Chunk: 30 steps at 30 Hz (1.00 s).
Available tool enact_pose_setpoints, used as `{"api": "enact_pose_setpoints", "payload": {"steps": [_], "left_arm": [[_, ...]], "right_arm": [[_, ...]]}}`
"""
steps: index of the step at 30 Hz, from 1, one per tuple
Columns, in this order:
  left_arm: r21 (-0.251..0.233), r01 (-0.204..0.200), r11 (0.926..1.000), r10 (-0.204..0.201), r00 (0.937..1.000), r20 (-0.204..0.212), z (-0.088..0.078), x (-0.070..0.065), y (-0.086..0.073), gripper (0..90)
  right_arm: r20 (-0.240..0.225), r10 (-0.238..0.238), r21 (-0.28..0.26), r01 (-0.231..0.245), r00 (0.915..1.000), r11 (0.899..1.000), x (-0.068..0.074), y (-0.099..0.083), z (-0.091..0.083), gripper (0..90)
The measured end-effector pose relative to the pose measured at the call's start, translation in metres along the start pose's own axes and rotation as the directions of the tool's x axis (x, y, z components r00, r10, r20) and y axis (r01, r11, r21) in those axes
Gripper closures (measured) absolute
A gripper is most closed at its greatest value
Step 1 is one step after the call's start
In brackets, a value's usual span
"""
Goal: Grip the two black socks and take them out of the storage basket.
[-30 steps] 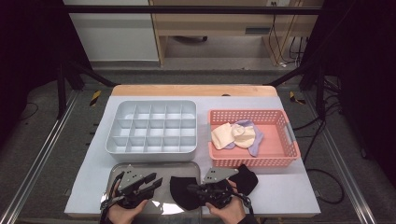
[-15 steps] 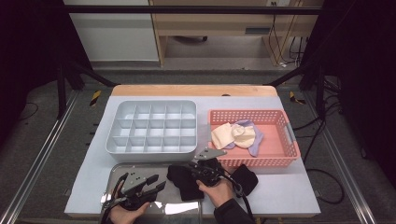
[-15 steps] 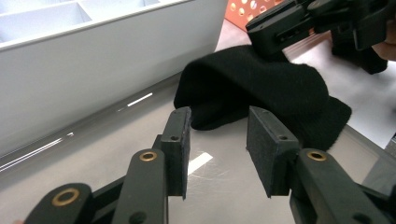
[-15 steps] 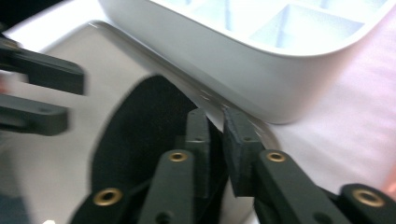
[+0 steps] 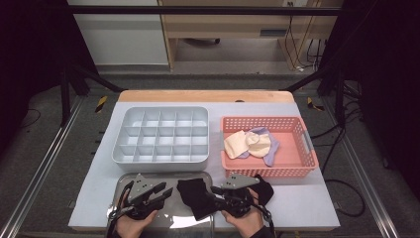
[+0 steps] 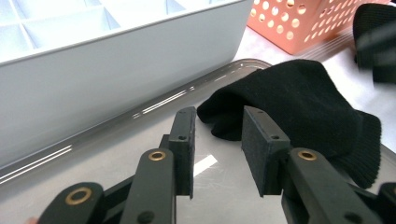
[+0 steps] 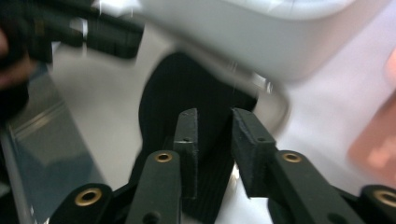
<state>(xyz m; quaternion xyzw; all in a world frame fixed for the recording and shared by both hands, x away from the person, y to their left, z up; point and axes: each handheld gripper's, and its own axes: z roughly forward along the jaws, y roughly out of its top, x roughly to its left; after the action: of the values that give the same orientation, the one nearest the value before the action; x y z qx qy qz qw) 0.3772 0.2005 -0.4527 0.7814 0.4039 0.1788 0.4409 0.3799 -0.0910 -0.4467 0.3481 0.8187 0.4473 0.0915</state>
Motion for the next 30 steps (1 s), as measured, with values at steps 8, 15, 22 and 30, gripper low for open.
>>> {"api": "enact_pose_setpoints", "payload": {"steps": [8, 15, 22, 30], "left_arm": [[0.018, 0.007, 0.9998, -0.007, 0.9999, -0.008, 0.01, 0.002, 0.007, 63.1], [0.093, 0.019, 0.9955, -0.019, 0.9998, 0.005, 0.031, 0.002, 0.005, 61.9], [0.127, -0.034, 0.9913, 0.033, 0.9994, 0.01, 0.048, -0.004, 0.0, 65.9], [0.135, -0.05, 0.9896, 0.05, 0.9987, 0.003, 0.049, -0.006, 0.001, 86.2]], "right_arm": [[-0.009, 0.027, 0.05, -0.027, 0.9996, 0.998, 0.001, -0.023, 0.01, 61.1], [-0.011, 0.023, 0.075, -0.022, 0.9997, 0.997, 0.002, -0.029, 0.016, 66.9], [-0.018, 0.018, 0.078, -0.016, 0.9997, 0.997, 0.002, -0.029, 0.018, 71.8], [-0.013, 0.026, 0.075, -0.025, 0.9996, 0.997, 0.002, -0.028, 0.017, 75.8]]}}
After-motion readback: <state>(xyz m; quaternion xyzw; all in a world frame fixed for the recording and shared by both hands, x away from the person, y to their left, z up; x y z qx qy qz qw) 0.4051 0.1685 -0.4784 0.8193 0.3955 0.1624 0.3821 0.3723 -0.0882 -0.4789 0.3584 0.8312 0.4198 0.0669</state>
